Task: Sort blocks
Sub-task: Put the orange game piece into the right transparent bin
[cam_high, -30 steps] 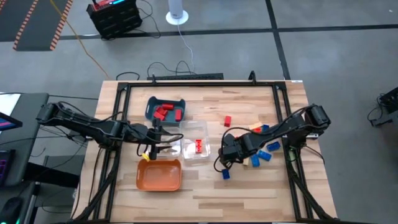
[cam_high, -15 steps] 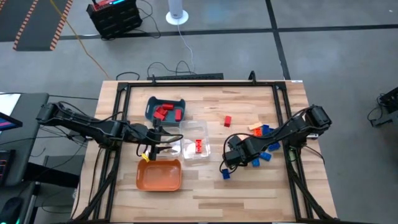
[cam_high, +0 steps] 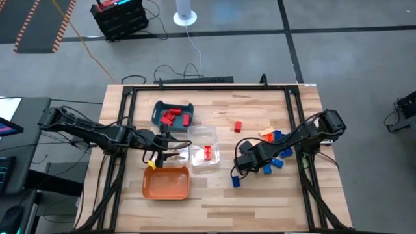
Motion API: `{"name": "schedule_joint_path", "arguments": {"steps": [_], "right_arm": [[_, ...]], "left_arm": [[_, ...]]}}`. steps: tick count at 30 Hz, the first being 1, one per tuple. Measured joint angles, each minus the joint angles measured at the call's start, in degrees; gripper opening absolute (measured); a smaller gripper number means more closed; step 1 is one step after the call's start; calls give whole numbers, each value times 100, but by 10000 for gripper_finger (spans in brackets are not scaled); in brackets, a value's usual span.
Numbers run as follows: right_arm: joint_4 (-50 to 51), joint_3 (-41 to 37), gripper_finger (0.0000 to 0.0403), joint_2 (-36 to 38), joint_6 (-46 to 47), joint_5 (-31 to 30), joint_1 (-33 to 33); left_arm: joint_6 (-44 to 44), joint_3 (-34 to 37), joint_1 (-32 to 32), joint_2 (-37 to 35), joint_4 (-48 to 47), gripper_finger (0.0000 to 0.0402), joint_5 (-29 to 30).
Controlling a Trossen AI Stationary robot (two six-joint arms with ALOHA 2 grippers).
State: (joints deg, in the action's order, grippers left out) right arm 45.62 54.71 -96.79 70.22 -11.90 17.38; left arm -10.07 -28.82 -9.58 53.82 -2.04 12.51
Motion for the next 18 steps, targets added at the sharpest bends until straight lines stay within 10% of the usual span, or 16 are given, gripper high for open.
{"name": "schedule_joint_path", "arguments": {"steps": [18], "right_arm": [[-708,503,67,-2,-889,-146,-141]], "left_arm": [[8,0,2,0,-105,240,2]]}}
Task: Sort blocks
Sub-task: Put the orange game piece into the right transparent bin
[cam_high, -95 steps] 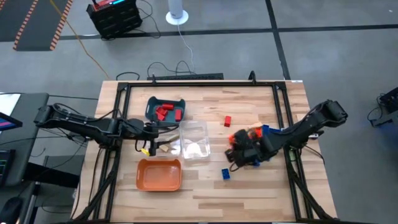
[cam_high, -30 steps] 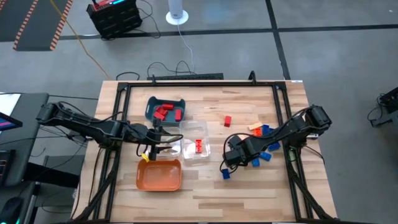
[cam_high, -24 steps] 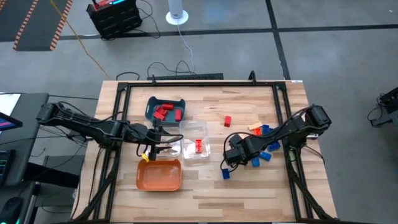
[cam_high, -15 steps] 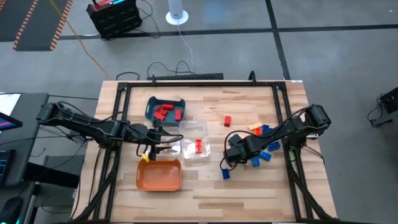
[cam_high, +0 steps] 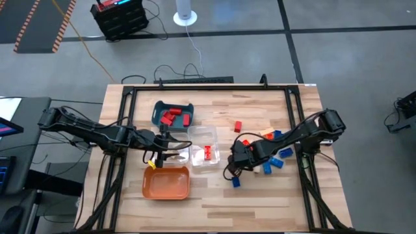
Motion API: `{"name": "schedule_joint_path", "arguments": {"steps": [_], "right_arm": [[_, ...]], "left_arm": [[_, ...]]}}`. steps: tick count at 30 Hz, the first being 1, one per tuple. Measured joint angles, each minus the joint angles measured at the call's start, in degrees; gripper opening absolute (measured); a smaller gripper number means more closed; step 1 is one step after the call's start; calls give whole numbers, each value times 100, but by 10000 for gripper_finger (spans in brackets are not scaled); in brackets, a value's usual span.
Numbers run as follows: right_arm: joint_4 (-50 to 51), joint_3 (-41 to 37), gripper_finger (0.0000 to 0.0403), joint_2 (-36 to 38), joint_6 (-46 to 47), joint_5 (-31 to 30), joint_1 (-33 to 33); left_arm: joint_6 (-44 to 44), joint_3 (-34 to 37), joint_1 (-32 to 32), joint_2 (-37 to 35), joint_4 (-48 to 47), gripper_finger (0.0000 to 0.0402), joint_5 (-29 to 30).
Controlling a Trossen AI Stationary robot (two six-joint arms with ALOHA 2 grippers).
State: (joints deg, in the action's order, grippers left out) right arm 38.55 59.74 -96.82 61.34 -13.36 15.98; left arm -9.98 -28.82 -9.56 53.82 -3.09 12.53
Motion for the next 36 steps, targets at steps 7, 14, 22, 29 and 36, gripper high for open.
{"name": "schedule_joint_path", "arguments": {"steps": [7,14,22,29,36], "right_arm": [[-3,1119,65,2,-807,-657,-310],[-475,1650,64,2,-1846,-885,-564],[-1691,1685,64,-606,-2577,21,-833],[-1566,1698,117,-903,-2995,279,-864],[-1346,1701,228,-648,-2928,281,-864]], "left_arm": [[13,0,0,0,35,240,2],[203,0,0,0,-136,240,7],[210,-3,0,2,-76,240,7],[183,-4,14,1,-60,240,7],[166,-4,91,2,-40,240,7]]}}
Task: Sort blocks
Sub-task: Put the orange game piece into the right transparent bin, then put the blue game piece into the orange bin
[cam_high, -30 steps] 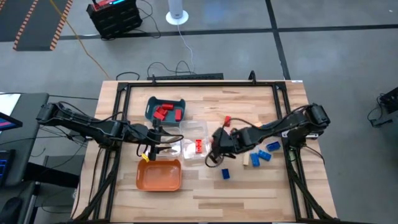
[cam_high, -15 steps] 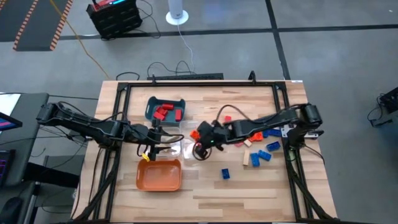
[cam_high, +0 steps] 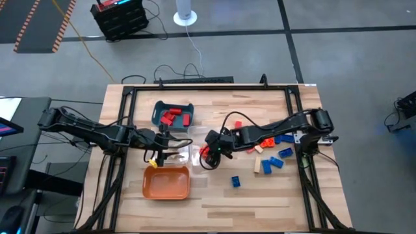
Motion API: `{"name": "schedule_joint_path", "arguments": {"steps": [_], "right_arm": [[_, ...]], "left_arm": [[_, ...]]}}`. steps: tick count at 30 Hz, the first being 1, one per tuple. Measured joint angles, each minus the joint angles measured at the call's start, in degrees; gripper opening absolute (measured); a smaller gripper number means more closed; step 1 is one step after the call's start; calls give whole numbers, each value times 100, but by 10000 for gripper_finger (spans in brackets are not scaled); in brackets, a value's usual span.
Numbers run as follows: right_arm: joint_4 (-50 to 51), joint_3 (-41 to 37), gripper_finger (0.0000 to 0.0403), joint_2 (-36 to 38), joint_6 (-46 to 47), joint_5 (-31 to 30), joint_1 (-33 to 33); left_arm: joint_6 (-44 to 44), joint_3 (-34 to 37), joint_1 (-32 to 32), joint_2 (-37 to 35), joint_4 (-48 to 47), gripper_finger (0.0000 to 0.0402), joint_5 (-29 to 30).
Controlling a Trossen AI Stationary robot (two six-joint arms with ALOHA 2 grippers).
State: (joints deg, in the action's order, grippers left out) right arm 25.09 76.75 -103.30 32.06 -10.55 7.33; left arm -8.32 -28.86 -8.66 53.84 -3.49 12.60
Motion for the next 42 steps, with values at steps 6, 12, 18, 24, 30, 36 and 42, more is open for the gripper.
{"name": "schedule_joint_path", "arguments": {"steps": [6,12,18,24,30,36,42], "right_arm": [[2340,8,247,654,1305,-273,310],[3754,-452,233,848,3315,-45,1080],[3646,-1072,217,836,5295,596,1829],[4273,-1126,215,845,6685,1152,2246],[4414,-1270,215,843,6885,1146,2199],[3846,-1892,215,834,6799,1057,2031],[3241,-2416,215,839,6800,976,2027]], "left_arm": [[45,0,3,0,-80,240,1],[-9,0,3,-1,-84,240,2],[-162,0,3,1,11,240,2],[-275,0,3,-2,40,240,0],[-308,0,3,1,50,240,0],[-308,0,1,-1,43,240,-35],[-308,0,1,1,40,240,-37]]}}
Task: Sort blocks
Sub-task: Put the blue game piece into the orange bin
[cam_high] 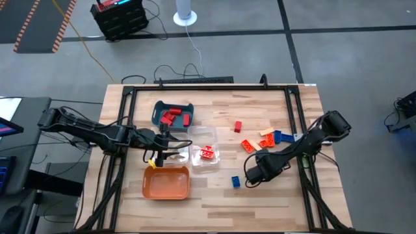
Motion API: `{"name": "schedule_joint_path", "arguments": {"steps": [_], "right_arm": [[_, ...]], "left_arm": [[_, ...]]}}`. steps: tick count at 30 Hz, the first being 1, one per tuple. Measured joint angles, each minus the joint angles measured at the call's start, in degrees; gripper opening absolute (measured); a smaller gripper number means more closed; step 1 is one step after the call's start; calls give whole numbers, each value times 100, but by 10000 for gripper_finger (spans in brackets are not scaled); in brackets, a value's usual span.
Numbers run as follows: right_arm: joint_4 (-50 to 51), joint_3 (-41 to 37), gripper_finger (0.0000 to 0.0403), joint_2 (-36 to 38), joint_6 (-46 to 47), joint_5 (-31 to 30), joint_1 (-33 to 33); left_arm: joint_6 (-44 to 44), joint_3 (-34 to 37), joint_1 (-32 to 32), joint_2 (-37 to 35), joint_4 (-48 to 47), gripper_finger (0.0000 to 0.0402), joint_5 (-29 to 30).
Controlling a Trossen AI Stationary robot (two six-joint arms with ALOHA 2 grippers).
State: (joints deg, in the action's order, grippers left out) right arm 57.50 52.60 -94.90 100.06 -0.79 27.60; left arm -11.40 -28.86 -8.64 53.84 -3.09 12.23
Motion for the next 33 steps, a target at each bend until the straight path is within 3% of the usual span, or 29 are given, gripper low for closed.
{"name": "schedule_joint_path", "arguments": {"steps": [8,18,23,29,33], "right_arm": [[-309,-323,199,21,-316,-16,-165],[-378,-280,73,6,-849,-88,-242],[369,184,50,123,-867,-186,-177],[766,1064,49,344,-1377,-1147,-178],[-511,1477,48,346,-2839,-1888,-330]], "left_arm": [[9,2,0,-2,2,240,0],[-120,2,0,-2,2,240,-2],[-582,7,0,-1,206,240,-7],[-1035,7,-7,0,642,240,-380],[-1723,7,-11,-1,790,240,-1256]]}}
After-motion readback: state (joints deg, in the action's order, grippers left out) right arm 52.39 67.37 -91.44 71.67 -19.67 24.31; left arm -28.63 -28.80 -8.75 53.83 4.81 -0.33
